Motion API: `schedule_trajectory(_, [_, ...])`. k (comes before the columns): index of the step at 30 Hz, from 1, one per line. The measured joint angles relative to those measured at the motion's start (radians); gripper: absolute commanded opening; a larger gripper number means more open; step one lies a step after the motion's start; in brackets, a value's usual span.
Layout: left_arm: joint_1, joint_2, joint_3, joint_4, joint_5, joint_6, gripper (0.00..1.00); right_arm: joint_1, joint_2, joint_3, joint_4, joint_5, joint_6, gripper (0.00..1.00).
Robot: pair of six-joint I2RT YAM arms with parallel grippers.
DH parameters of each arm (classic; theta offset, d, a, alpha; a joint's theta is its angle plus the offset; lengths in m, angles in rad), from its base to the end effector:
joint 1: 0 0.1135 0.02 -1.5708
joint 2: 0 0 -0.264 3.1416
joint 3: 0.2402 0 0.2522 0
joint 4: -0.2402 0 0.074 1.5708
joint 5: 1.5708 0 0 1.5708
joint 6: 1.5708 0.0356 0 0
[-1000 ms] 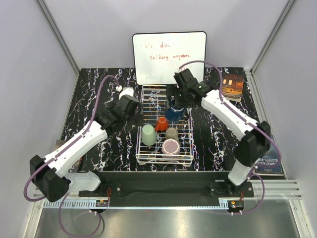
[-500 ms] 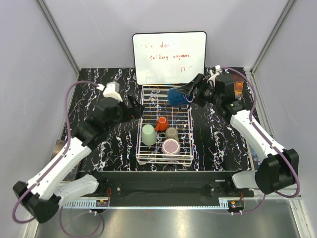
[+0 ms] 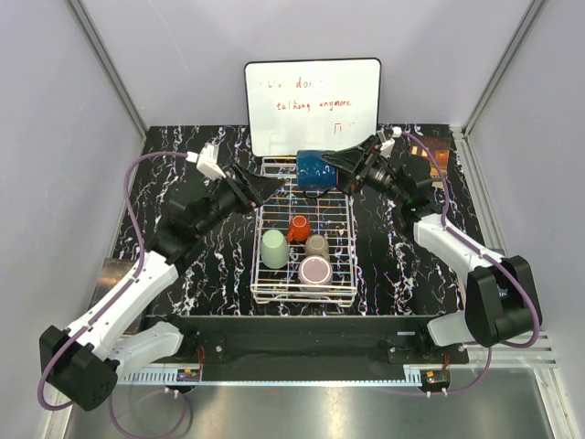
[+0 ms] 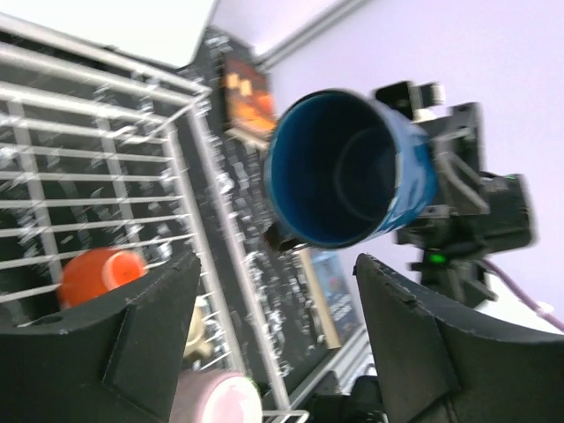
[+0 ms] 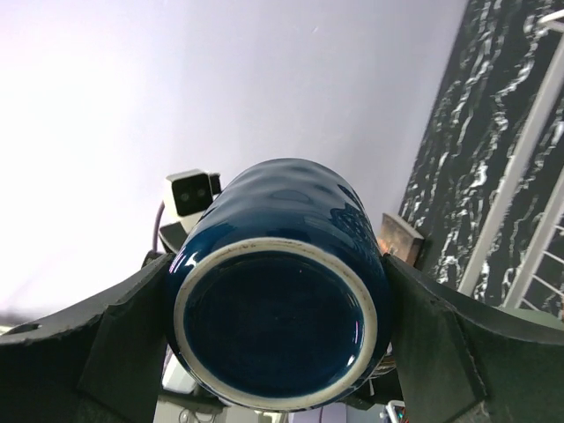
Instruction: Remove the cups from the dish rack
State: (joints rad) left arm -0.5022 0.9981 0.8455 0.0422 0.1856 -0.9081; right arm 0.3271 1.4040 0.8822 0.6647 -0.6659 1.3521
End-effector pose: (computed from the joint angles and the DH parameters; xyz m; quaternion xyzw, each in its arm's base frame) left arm 0.2041 -0.1196 0.3454 -0.0890 0.7391 -0.4830 0.4610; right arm 0.2954 0.1234 0.3183 0.0882 0.6605 0.6746 0.3177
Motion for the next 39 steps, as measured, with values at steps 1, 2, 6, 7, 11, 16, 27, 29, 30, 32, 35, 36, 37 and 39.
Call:
schedule_trajectory(1, [0.0,0.0,0.0,0.023,0.011,-0.006,0.75,0.0,0.0,0.0,0.016,-0.011,0.008,0.0])
schedule_trajectory(2, [0.0,0.0,0.0,0.047,0.02,-0.01,0.75,0.0,0.0,0.0,0.03,-0.017,0.015,0.0])
schedule_trajectory(6, [-0.002,0.003,0.004,0.105,0.04,-0.019,0.74,0.0,0.0,0.0,0.05,-0.038,0.025,0.0])
schedule_trajectory(7, [-0.004,0.007,0.008,0.113,0.044,-0.02,0.74,0.0,0.0,0.0,0.05,-0.041,0.026,0.0])
schedule_trajectory(11, [-0.024,0.033,0.031,0.137,0.05,-0.02,0.72,0.0,0.004,0.0,0.051,-0.06,0.027,0.0])
schedule_trajectory(16, [-0.064,0.076,0.052,0.166,0.058,-0.02,0.7,0.002,0.024,0.0,0.068,-0.063,0.033,0.0])
schedule_trajectory(27, [-0.109,0.15,0.085,0.235,0.093,-0.026,0.48,0.051,0.072,0.002,0.082,-0.066,0.049,0.0])
schedule_trajectory(29, [-0.109,0.165,0.085,0.248,0.103,-0.029,0.47,0.058,0.079,0.002,0.1,-0.077,0.059,0.0])
schedule_trajectory(30, [-0.109,0.174,0.085,0.258,0.11,-0.031,0.46,0.061,0.083,0.003,0.112,-0.08,0.063,0.0])
schedule_trajectory(32, [-0.111,0.189,0.085,0.275,0.126,-0.037,0.44,0.067,0.092,0.005,0.135,-0.085,0.077,0.0])
schedule_trajectory(35, [-0.111,0.206,0.084,0.306,0.145,-0.051,0.41,0.075,0.103,0.007,0.165,-0.089,0.097,0.0])
schedule_trajectory(36, [-0.111,0.211,0.084,0.315,0.151,-0.055,0.35,0.077,0.104,0.008,0.171,-0.09,0.101,0.0])
schedule_trajectory(37, [-0.111,0.215,0.084,0.323,0.157,-0.058,0.32,0.08,0.104,0.008,0.177,-0.092,0.103,0.0])
schedule_trajectory(39, [-0.111,0.22,0.084,0.335,0.171,-0.067,0.13,0.084,0.104,0.01,0.187,-0.097,0.113,0.0])
